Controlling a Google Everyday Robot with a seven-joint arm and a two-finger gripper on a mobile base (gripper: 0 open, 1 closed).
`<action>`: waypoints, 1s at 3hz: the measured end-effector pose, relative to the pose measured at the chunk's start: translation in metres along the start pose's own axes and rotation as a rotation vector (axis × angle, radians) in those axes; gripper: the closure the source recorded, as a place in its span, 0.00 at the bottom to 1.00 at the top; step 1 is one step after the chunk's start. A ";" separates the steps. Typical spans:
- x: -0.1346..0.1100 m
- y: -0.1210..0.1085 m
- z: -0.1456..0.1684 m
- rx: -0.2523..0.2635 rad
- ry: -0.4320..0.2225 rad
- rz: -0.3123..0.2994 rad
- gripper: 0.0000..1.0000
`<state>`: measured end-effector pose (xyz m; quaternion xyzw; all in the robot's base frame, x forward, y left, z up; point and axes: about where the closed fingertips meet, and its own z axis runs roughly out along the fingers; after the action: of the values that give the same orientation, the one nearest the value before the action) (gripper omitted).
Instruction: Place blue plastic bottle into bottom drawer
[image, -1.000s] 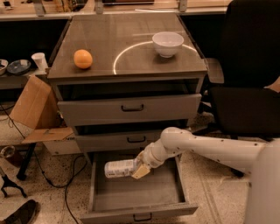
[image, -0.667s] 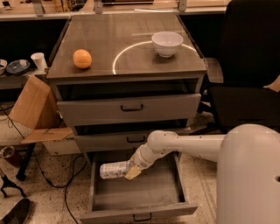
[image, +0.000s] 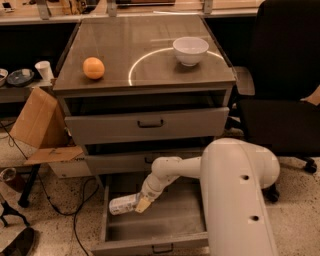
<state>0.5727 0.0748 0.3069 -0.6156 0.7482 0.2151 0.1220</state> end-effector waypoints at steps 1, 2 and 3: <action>0.021 -0.003 0.048 -0.073 0.039 0.035 1.00; 0.037 -0.002 0.071 -0.121 0.051 0.063 1.00; 0.050 0.003 0.091 -0.178 0.053 0.080 0.81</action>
Offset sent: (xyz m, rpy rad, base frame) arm -0.0134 -0.0030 -0.1086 -0.0354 0.2032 0.0021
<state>0.5513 0.0751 0.2049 -0.5993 0.7531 0.2688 0.0384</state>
